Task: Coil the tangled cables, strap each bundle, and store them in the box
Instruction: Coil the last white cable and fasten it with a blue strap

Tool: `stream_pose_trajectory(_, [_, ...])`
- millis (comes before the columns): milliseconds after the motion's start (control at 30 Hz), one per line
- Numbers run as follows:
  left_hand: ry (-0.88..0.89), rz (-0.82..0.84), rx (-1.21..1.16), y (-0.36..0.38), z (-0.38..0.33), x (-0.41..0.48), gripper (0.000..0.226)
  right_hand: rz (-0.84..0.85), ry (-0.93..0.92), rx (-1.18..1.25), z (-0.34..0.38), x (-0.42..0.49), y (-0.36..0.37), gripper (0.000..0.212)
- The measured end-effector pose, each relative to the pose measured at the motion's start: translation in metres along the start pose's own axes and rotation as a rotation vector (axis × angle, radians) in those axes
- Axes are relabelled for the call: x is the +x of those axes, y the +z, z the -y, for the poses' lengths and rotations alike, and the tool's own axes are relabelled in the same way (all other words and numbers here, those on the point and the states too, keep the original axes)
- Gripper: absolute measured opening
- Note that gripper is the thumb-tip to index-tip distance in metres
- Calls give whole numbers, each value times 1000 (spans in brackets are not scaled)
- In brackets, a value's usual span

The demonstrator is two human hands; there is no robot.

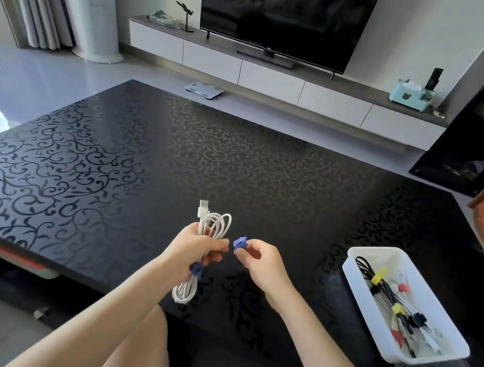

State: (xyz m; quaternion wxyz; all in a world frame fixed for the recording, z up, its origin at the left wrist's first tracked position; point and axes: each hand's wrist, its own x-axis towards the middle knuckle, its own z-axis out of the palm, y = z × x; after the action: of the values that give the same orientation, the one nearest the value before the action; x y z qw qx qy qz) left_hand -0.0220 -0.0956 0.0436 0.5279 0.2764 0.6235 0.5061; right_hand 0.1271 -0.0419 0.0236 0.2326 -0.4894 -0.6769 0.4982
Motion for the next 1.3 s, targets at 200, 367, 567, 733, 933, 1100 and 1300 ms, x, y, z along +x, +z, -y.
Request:
stream_pose_trajectory(200, [62, 369, -186, 14, -4, -22, 15, 385, 68, 665, 21, -54, -44, 21])
stream_pose_trajectory(367, [92, 488, -111, 30, -11, -46, 20, 441, 77, 601, 24, -87, -73, 17])
stream_pose_trajectory(567, [170, 673, 118, 53, -24, -81, 19, 371, 145, 483, 19, -120, -99, 53])
stream_pose_trajectory(733, [114, 713, 61, 78, -31, -100, 20, 253, 69, 557, 18, -144, -106, 20])
stream_pose_trajectory(933, [106, 541, 0, 87, -31, -101, 29, 212, 26, 548, 14, -169, -121, 30])
stream_pose_trajectory(1100, [151, 549, -52, 91, -33, -105, 39, 4, 3, 559, 11, -177, -124, 19])
stream_pose_trajectory(1300, [210, 592, -15, 104, -28, -115, 29, 155, 136, 426, 22, -176, -112, 46])
